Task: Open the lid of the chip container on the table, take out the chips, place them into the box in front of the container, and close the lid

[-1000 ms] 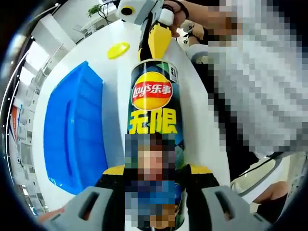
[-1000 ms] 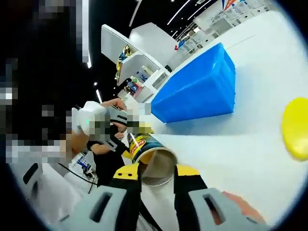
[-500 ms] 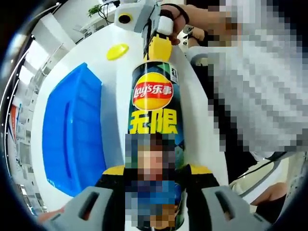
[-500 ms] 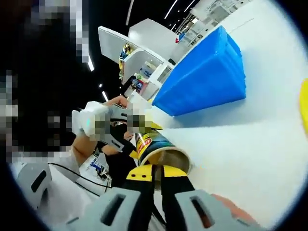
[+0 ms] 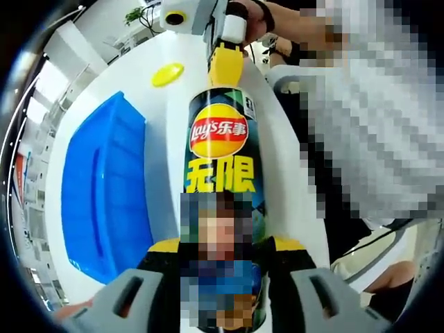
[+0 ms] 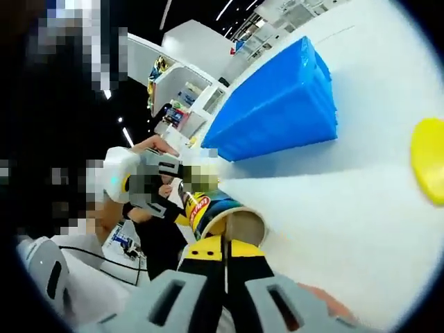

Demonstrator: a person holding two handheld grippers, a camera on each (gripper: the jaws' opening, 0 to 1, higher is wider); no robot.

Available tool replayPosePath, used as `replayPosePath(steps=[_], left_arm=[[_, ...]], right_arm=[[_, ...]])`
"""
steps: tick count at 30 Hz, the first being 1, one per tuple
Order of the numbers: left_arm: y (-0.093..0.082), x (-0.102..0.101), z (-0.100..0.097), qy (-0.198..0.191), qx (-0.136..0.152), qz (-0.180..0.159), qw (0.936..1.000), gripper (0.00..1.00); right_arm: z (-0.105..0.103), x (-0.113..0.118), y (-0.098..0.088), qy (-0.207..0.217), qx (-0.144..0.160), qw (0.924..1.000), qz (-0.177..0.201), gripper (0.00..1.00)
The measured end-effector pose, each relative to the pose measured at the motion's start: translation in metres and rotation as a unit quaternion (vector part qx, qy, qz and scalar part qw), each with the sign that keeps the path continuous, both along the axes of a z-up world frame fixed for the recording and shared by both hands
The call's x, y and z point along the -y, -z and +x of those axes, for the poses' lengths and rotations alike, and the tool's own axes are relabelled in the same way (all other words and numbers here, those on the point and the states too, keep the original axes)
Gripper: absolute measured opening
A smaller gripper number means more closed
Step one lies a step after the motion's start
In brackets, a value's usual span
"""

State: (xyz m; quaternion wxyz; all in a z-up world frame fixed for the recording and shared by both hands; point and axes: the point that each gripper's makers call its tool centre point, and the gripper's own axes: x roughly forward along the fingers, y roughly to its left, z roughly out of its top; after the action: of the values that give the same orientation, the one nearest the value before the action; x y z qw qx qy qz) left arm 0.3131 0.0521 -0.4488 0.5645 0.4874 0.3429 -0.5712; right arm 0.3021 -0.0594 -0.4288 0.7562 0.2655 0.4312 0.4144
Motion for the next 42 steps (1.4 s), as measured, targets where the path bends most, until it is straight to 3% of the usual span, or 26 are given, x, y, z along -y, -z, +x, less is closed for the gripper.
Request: replayPosePath(steps=[7, 9, 12, 20, 24, 28, 30, 31, 32, 33, 34, 35, 36, 39, 42], left_arm=[[0.0, 0.002, 0.0, -0.005, -0.004, -0.001, 1.0, 0.46], [0.0, 0.002, -0.001, -0.001, 0.0, 0.001, 1.0, 0.46], [0.0, 0.002, -0.001, -0.002, -0.002, -0.002, 1.0, 0.46], [-0.001, 0.007, 0.0, -0.008, -0.007, -0.016, 0.9998, 0.46], [-0.002, 0.01, -0.001, -0.009, -0.005, -0.016, 0.9998, 0.46], [-0.001, 0.009, -0.001, -0.008, -0.003, -0.012, 0.9999, 0.46], [-0.001, 0.008, 0.001, -0.015, -0.001, -0.013, 0.9998, 0.46], [-0.001, -0.008, 0.007, -0.013, 0.012, 0.031, 0.9994, 0.46], [0.001, -0.014, 0.011, -0.006, 0.026, 0.031, 0.9992, 0.46], [0.0, -0.012, 0.011, 0.004, 0.025, 0.017, 0.9995, 0.46], [-0.001, -0.013, 0.011, -0.009, 0.015, 0.013, 0.9998, 0.46], [0.0, -0.012, 0.011, -0.01, 0.014, 0.015, 0.9997, 0.46], [0.002, -0.011, 0.01, -0.006, 0.016, 0.025, 0.9995, 0.46], [0.001, -0.009, 0.01, -0.004, 0.014, 0.023, 0.9996, 0.47], [0.001, -0.009, 0.009, -0.004, 0.013, 0.021, 0.9997, 0.47]], right_arm=[[0.001, 0.002, 0.002, 0.002, 0.004, 0.9998, -0.022, 0.0], [0.0, 0.002, 0.002, -0.001, 0.008, 0.9991, -0.041, 0.0], [0.004, 0.006, 0.001, -0.002, 0.042, 0.9949, -0.092, 0.0], [0.007, 0.013, 0.0, 0.006, 0.044, 0.9927, -0.112, 0.0], [0.008, 0.016, -0.001, 0.012, 0.067, 0.9871, -0.145, 0.0], [0.007, 0.017, -0.002, 0.011, 0.073, 0.9852, -0.155, 0.0], [0.007, 0.023, -0.005, 0.028, 0.04, 0.9909, -0.125, 0.0], [0.008, 0.027, -0.009, 0.042, 0.022, 0.9933, -0.106, 0.0], [0.011, 0.034, -0.012, 0.058, 0.014, 0.9938, -0.094, 0.0], [0.016, 0.042, -0.013, 0.073, 0.026, 0.9923, -0.097, 0.0], [0.025, 0.053, -0.014, 0.086, 0.067, 0.9864, -0.123, 0.0], [0.032, 0.062, -0.015, 0.087, 0.125, 0.9742, -0.167, 0.0], [0.028, 0.058, -0.014, 0.065, 0.131, 0.9731, -0.179, 0.0], [0.022, 0.041, -0.016, 0.053, 0.103, 0.9859, -0.121, 0.0], [0.02, 0.041, -0.011, 0.041, 0.103, 0.9873, -0.114, 0.0]])
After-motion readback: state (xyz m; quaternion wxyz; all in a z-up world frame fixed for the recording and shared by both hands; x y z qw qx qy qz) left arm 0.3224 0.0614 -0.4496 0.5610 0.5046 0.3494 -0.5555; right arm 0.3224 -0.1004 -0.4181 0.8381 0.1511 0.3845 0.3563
